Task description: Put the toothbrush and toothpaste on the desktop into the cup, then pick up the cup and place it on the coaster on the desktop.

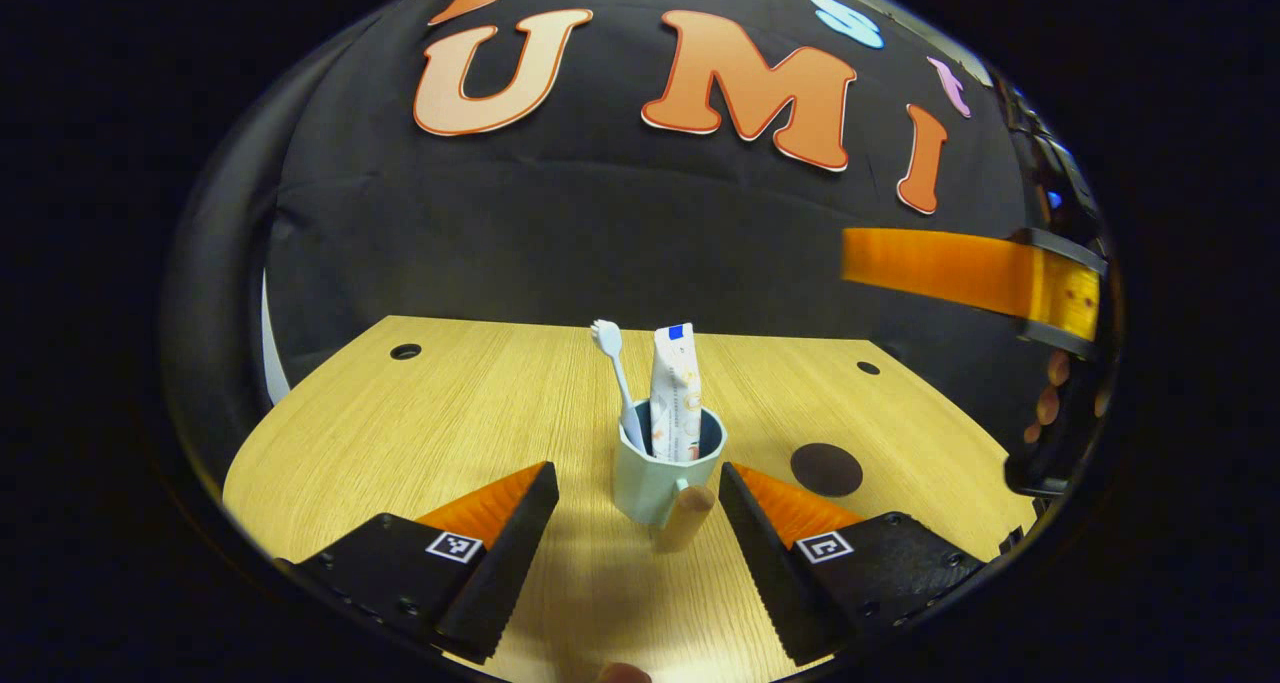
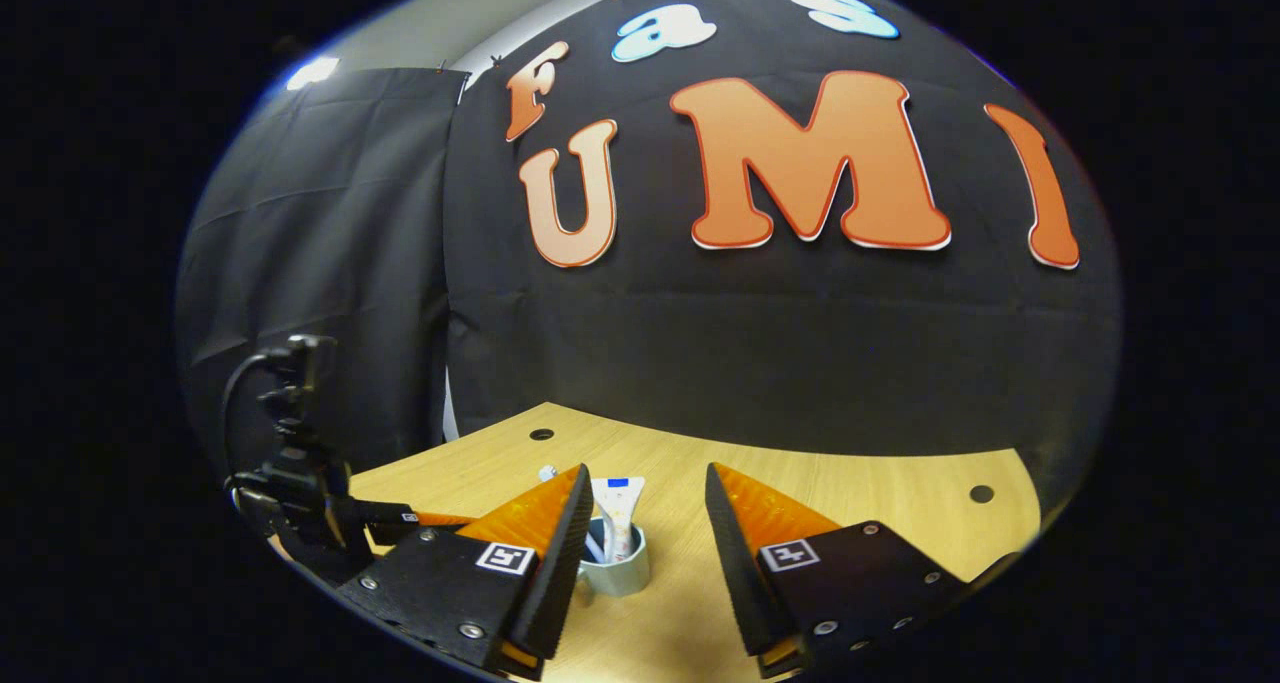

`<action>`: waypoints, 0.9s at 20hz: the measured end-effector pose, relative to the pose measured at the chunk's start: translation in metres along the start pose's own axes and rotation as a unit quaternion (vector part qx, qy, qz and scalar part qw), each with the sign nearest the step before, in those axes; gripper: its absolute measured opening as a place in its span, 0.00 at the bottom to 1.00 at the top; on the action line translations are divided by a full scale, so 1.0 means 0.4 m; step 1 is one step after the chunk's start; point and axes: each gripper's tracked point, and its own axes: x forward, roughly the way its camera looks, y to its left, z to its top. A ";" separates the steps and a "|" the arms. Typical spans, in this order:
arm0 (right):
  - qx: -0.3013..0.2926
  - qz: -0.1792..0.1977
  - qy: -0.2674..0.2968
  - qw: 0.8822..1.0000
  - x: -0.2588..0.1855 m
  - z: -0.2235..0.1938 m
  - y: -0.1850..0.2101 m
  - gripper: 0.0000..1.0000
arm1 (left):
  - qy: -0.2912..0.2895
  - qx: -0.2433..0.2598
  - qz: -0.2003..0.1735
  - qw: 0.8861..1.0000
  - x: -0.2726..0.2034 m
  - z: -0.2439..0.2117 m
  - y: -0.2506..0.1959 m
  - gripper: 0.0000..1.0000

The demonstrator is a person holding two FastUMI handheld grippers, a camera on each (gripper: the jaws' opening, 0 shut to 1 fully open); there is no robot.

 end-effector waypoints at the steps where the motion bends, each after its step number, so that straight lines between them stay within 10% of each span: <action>1: -0.005 -0.004 -0.001 1.000 -0.025 0.003 -0.014 0.78 | 0.011 -0.004 -0.001 1.000 0.012 -0.005 -0.004 0.98; 10: -0.011 -0.011 -0.011 1.000 -0.171 -0.001 -0.075 0.99 | 0.085 -0.041 -0.006 0.995 0.082 -0.024 -0.011 0.97; 18: -0.007 -0.011 -0.002 1.000 -0.249 -0.039 -0.098 0.93 | 0.165 0.004 0.014 0.986 0.110 -0.053 -0.052 0.96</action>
